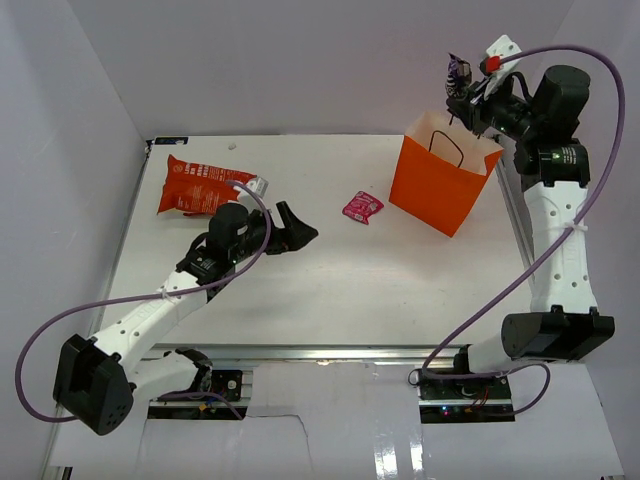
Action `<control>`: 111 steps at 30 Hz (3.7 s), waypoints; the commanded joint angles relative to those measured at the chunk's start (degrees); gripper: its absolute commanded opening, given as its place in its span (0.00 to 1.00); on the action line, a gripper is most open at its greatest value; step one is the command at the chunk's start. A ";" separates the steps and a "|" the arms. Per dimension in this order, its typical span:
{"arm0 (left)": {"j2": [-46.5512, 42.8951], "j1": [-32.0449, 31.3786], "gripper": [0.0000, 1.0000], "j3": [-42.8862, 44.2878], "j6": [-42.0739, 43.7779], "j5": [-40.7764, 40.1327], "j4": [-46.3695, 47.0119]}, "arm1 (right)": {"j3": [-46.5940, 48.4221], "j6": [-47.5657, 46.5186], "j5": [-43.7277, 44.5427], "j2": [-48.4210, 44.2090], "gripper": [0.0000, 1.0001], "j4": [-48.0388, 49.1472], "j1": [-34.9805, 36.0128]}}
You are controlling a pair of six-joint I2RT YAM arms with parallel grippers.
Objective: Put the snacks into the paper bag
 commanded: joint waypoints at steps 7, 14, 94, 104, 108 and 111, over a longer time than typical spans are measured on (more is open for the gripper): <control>2.56 0.11 0.98 1.15 -1.07 4.25 -0.35 | -4.89 -8.14 5.14 4.75 0.14 -3.17 -5.51; 11.41 0.11 0.98 5.27 -3.53 4.70 -1.05 | -6.47 -11.40 7.86 7.22 0.52 -5.55 -6.47; -19.41 0.55 0.98 -6.50 -1.17 -14.03 -25.23 | -16.66 13.84 27.48 37.13 0.29 -2.39 26.40; -19.32 0.55 0.98 -5.09 0.07 -15.35 -24.26 | -10.70 -14.46 -3.54 18.22 0.24 -13.28 25.69; -19.85 0.55 0.98 -5.09 0.24 -15.79 -24.17 | -2.80 -14.84 -6.46 11.37 0.24 -13.64 21.84; -20.64 0.55 0.98 -5.27 0.24 -16.14 -24.17 | 6.87 -8.70 -7.25 9.95 0.24 -11.98 15.19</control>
